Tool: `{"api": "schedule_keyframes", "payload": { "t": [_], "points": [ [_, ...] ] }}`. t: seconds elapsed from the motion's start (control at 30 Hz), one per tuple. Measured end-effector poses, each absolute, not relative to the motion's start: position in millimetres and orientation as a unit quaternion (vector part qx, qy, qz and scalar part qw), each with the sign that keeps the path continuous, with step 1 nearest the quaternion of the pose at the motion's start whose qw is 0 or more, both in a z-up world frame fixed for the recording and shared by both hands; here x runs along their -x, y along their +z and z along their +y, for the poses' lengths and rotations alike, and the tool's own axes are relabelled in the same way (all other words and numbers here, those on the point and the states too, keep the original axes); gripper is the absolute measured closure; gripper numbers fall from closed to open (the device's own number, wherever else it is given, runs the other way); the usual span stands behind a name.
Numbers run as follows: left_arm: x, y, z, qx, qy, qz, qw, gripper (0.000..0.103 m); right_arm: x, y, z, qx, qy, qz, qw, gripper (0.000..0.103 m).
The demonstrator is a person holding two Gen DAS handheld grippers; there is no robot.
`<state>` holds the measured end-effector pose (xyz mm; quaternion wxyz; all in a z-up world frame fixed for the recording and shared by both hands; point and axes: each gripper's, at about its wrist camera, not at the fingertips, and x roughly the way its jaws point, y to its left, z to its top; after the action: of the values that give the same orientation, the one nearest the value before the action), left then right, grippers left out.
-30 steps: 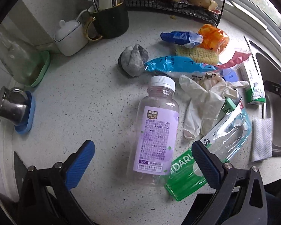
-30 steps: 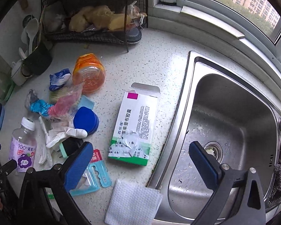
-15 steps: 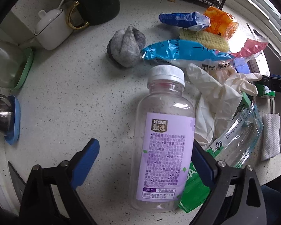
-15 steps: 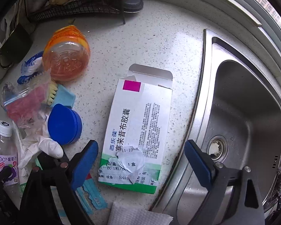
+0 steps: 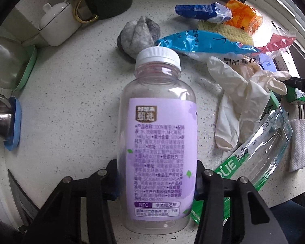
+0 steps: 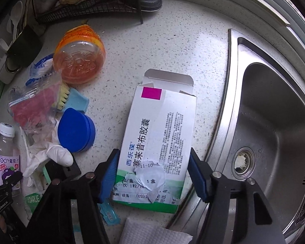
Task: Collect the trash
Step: 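Lift the bottle and box and carry both down over the red bin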
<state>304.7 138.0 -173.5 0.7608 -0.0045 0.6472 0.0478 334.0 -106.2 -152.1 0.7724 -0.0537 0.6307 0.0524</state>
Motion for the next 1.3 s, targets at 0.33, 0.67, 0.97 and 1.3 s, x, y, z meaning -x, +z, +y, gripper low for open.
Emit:
{"api": "schedule_keyframes", "payload": {
  "t": [0.33,0.67,0.97,1.3],
  "points": [
    [-253,-102,121,0.023,0.065,0.585,0.808,0.056,-290,-94,-108,0.066,0.088,0.58,0.807,0.042],
    [-178,-52,59,0.015,0.067,0.53,0.845,0.056,-195,-31,-119,0.049,0.17,0.521,0.835,0.042],
    [-84,-43,-9,0.005,0.073,0.512,0.856,0.056,-92,-21,-149,0.065,0.21,0.491,0.843,0.042],
    [-15,-62,-68,0.003,0.039,0.551,0.833,0.056,-11,-35,-172,0.076,0.22,0.512,0.827,0.042]
  ]
}}
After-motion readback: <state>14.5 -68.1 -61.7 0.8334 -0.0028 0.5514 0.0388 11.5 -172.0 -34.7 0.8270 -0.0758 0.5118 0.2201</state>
